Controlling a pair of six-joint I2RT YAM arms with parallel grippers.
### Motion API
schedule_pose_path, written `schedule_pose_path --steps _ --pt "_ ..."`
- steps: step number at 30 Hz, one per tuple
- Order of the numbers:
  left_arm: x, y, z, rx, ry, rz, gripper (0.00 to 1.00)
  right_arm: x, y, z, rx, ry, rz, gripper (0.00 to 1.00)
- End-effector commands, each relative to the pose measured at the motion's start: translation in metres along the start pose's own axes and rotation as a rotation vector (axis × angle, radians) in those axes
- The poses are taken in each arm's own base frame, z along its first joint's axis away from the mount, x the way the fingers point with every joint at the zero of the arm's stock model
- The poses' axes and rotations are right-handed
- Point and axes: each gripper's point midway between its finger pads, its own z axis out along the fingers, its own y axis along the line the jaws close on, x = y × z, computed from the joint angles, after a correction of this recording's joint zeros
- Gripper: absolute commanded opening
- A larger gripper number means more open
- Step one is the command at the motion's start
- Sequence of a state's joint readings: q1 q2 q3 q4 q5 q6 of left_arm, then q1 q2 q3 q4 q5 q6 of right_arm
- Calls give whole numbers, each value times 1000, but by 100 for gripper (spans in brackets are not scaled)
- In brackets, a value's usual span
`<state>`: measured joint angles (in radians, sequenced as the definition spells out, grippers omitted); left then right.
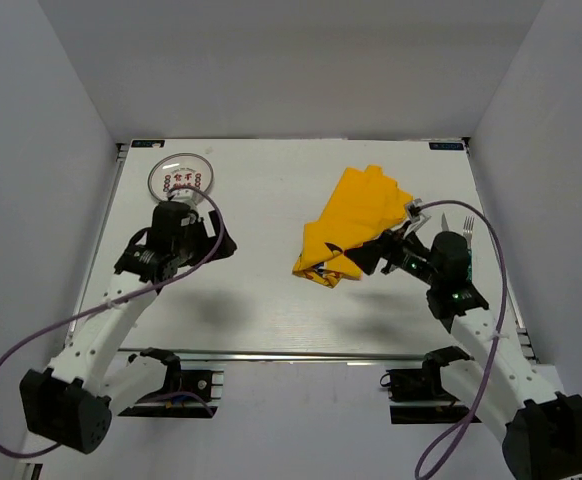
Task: Set the dinner table for one person
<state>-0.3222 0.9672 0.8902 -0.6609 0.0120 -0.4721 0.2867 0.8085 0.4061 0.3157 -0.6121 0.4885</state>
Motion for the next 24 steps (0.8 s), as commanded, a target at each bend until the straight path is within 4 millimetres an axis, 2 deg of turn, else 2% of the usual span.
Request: schedule_pose_path --steps 1,2,3,4,5,6,7,8,9,10,11,13,14,15,17,18,19,20,21,22,23,24 --pt "7 -31 26 133 97 -78 98 11 -81 -10 487 37 200 89" --pt "11 -43 31 180 129 -80 98 10 -86 -11 542 56 241 89" --pt "4 -55 36 219 124 -75 98 22 -97 -12 596 90 285 89" --pt "7 -57 51 212 161 -90 98 27 -103 -15 637 90 312 89" --pt "7 -67 56 240 177 -79 98 40 -107 -17 654 90 369 89" --pt "-4 -78 60 260 167 -74 98 45 -109 -19 667 81 399 89" --pt "-5 -87 65 277 175 -63 98 51 -112 -21 685 70 425 89" --pt "-4 -88 82 267 197 -67 98 61 -113 -23 685 58 468 89" --pt "-13 -102 88 292 187 -56 98 65 -112 -23 678 51 487 89" --pt "-14 -110 96 311 196 -52 98 70 -112 -25 681 50 509 89" --pt "-7 -111 119 313 230 -55 98 67 -110 -23 660 15 520 89" --pt "-18 -131 135 376 218 -49 98 77 -106 -23 617 -22 571 88" --pt "-6 -129 156 369 261 -55 98 80 -106 -24 608 -35 580 88" --pt "-10 -141 161 406 260 -46 98 86 -107 -25 608 -41 600 87" --pt "-6 -146 180 404 276 -40 98 88 -106 -27 602 -45 602 87" --pt "8 -146 197 394 317 -37 98 90 -106 -29 607 -33 596 87" --pt "-3 -153 204 403 300 -35 97 92 -105 -29 607 -23 590 87" --pt "2 -156 210 400 317 -32 96 91 -105 -30 608 -19 586 87" --pt "17 -155 225 387 357 -35 95 93 -104 -31 610 -10 580 87" --pt "10 -163 229 409 352 -35 91 94 -105 -33 614 -5 576 88" --pt "14 -166 234 406 365 -34 89 96 -105 -34 616 0 574 88" --pt "28 -167 244 394 398 -35 88 98 -105 -35 618 7 573 88"
